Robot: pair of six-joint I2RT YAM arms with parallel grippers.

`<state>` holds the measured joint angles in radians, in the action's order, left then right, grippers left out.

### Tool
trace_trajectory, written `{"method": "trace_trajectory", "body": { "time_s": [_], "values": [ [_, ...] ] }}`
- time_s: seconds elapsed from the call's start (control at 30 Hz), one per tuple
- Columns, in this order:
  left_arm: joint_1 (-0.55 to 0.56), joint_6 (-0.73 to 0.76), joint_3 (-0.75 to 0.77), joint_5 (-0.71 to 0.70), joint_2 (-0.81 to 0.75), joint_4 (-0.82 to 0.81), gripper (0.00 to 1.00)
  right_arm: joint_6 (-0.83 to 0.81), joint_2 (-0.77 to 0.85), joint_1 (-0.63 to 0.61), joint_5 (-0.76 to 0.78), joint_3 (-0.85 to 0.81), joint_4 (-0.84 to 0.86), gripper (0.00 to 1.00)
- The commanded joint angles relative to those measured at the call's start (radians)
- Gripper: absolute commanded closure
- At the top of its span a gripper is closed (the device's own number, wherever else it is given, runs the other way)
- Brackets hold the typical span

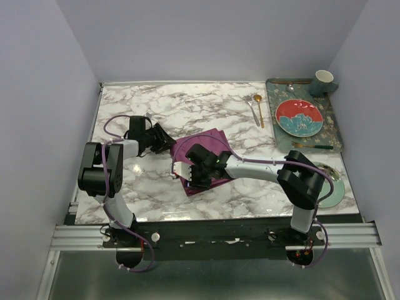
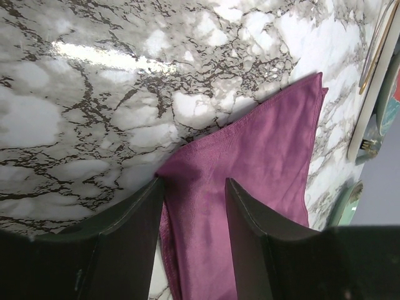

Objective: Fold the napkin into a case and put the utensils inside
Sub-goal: Smooth out the lower triangle-folded napkin at the center of the board.

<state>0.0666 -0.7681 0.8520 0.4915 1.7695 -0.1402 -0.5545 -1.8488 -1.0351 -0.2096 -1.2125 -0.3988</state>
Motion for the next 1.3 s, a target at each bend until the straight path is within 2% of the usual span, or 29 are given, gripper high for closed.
{"method": "trace_trajectory", "body": {
  "time_s": [0.0,0.03,0.1,0.13,0.17,0.3,0.53,0.73,0.83,1.07,1.17,1.27],
  "values": [
    [-0.002,0.021,-0.008,-0.039,0.002,0.025,0.44,-0.015,-0.015,-0.011,0.030,0.021,0.041,0.62],
    [-0.002,0.023,-0.010,-0.044,0.002,0.025,0.46,-0.015,-0.013,-0.011,0.032,0.022,0.041,0.72],
    [-0.002,0.033,-0.010,-0.045,-0.001,0.028,0.48,-0.013,-0.007,-0.011,0.033,0.025,0.043,0.83],
    [-0.002,0.036,-0.013,-0.051,-0.005,0.033,0.49,-0.013,-0.006,-0.011,0.035,0.025,0.043,0.98],
    [-0.004,0.036,-0.011,-0.053,-0.007,0.036,0.49,-0.010,-0.004,-0.011,0.039,0.027,0.043,0.99],
    [-0.004,0.039,-0.027,-0.044,-0.038,0.037,0.49,-0.005,0.011,-0.010,0.044,0.033,0.043,0.99],
    [-0.014,0.058,-0.088,-0.027,-0.107,0.021,0.36,0.004,0.065,-0.010,0.039,0.062,0.049,0.99],
    [-0.028,0.075,-0.110,-0.013,-0.148,0.010,0.30,0.002,0.120,-0.010,0.024,0.094,0.060,0.99],
    [-0.048,0.108,-0.113,-0.004,-0.174,0.027,0.30,-0.001,0.143,-0.010,0.006,0.106,0.063,0.99],
    [-0.059,0.083,-0.162,0.081,-0.225,-0.001,0.30,-0.004,0.114,-0.010,-0.017,0.120,0.075,0.99],
    [-0.059,0.069,-0.169,0.099,-0.217,-0.019,0.37,-0.002,0.097,-0.009,-0.024,0.120,0.081,0.99],
    [-0.056,0.058,-0.162,0.096,-0.200,-0.022,0.37,-0.010,0.082,-0.010,-0.014,0.125,0.083,0.99]
  ]
}}
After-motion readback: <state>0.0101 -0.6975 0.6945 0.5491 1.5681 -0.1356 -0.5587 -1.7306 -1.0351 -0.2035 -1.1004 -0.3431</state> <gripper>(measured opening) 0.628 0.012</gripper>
